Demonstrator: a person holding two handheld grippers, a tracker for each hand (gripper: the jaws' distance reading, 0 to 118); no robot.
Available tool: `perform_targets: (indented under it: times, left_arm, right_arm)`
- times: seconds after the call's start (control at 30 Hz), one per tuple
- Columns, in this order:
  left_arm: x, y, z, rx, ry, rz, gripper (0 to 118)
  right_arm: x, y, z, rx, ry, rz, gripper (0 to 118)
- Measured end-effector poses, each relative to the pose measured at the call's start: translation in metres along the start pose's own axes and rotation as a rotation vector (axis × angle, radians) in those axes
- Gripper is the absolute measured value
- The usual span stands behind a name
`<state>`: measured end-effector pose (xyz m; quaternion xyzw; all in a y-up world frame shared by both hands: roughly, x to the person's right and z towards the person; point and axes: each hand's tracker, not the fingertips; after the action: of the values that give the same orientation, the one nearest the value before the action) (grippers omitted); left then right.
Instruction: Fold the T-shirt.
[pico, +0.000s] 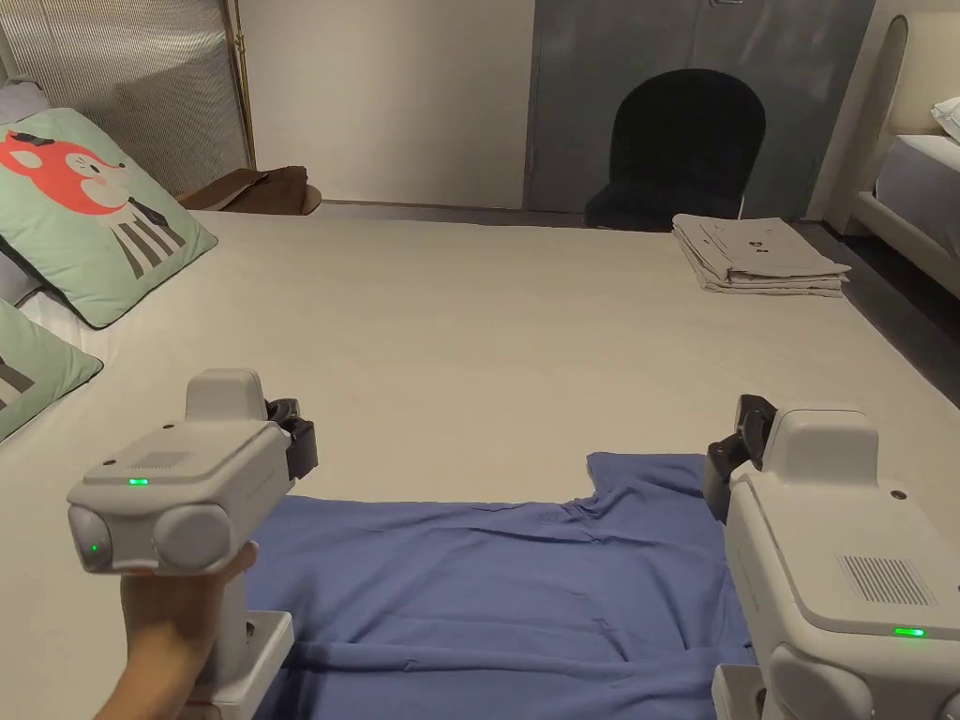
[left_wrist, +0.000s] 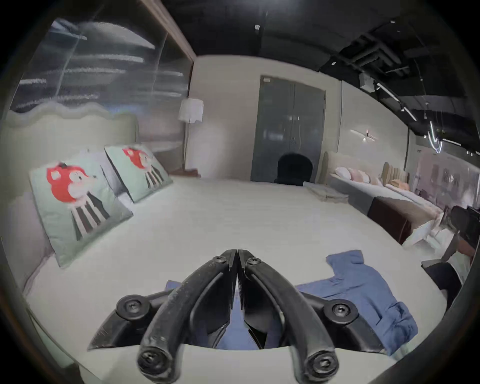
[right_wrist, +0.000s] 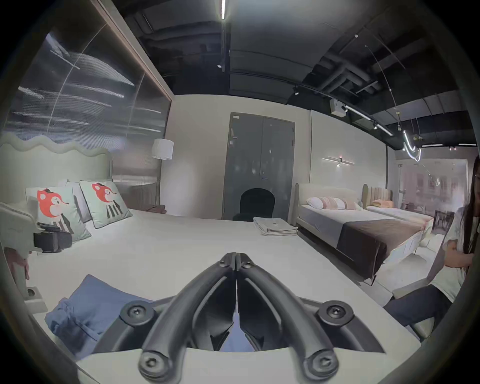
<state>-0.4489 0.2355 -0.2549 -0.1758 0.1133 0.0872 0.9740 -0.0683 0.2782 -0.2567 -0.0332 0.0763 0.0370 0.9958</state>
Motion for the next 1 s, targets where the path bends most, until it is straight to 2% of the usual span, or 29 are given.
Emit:
perform_targets:
  times: [0.27, 0.3, 0.33, 0.37, 0.47, 0.5, 0.53, 0.63, 0.67, 0.7, 0.73, 0.77, 0.83, 0.87, 0.9, 0.93, 1.0]
  left_arm:
    - [-0.055, 0.003, -0.111, -0.304, 0.017, 0.043, 1]
    - [-0.061, 0.001, -0.125, -0.351, 0.028, 0.046, 7]
    - [-0.068, -0.002, -0.139, -0.413, 0.025, 0.054, 34]
    - [-0.073, -0.006, -0.150, -0.438, 0.040, 0.053, 67]
    - [-0.086, -0.019, -0.177, -0.526, 0.075, 0.062, 95]
    - [-0.090, -0.024, -0.183, -0.545, 0.086, 0.068, 112]
    - [-0.091, -0.029, -0.186, -0.523, 0.118, 0.044, 106]
    - [-0.093, -0.041, -0.198, -0.582, 0.142, 0.043, 104]
    - [-0.099, -0.045, -0.200, -0.582, 0.141, 0.045, 99]
    - [-0.099, -0.048, -0.199, -0.581, 0.140, 0.044, 86]
    - [-0.098, -0.051, -0.200, -0.585, 0.140, 0.041, 65]
    - [-0.095, -0.055, -0.201, -0.600, 0.139, 0.031, 58]
    - [-0.094, -0.058, -0.199, -0.559, 0.148, -0.003, 54]
    - [-0.092, -0.056, -0.198, -0.564, 0.139, -0.004, 40]
    - [-0.090, -0.054, -0.196, -0.554, 0.120, 0.002, 19]
    - [-0.089, -0.053, -0.193, -0.539, 0.117, 0.001, 4]
    - [-0.084, -0.050, -0.189, -0.525, 0.104, -0.012, 4]
  right_arm:
    - [-0.005, -0.014, -0.048, -0.041, 0.005, 0.035, 0]
    - [-0.005, -0.016, -0.055, -0.051, 0.005, 0.040, 0]
    - [-0.006, -0.019, -0.061, -0.060, 0.005, 0.045, 0]
    - [-0.006, -0.023, -0.068, -0.072, 0.006, 0.048, 0]
    - [-0.005, -0.033, -0.085, -0.113, 0.001, 0.048, 0]
    - [-0.005, -0.037, -0.090, -0.126, 0.000, 0.049, 0]
    - [-0.005, -0.041, -0.095, -0.137, -0.004, 0.052, 0]
    - [-0.001, -0.053, -0.108, -0.168, -0.013, 0.066, 0]
    - [0.001, -0.056, -0.111, -0.179, -0.014, 0.065, 0]
    - [0.003, -0.059, -0.114, -0.188, -0.015, 0.062, 0]
    - [0.006, -0.061, -0.117, -0.197, -0.017, 0.057, 0]
    - [0.009, -0.064, -0.119, -0.206, -0.018, 0.053, 0]
    - [0.016, -0.069, -0.125, -0.231, -0.019, 0.049, 0]
    - [0.020, -0.072, -0.128, -0.243, -0.023, 0.042, 0]
    - [0.023, -0.075, -0.130, -0.259, -0.025, 0.034, 0]
    - [0.029, -0.078, -0.136, -0.285, -0.026, 0.019, 0]
    - [0.040, -0.084, -0.151, -0.345, -0.034, -0.018, 0]
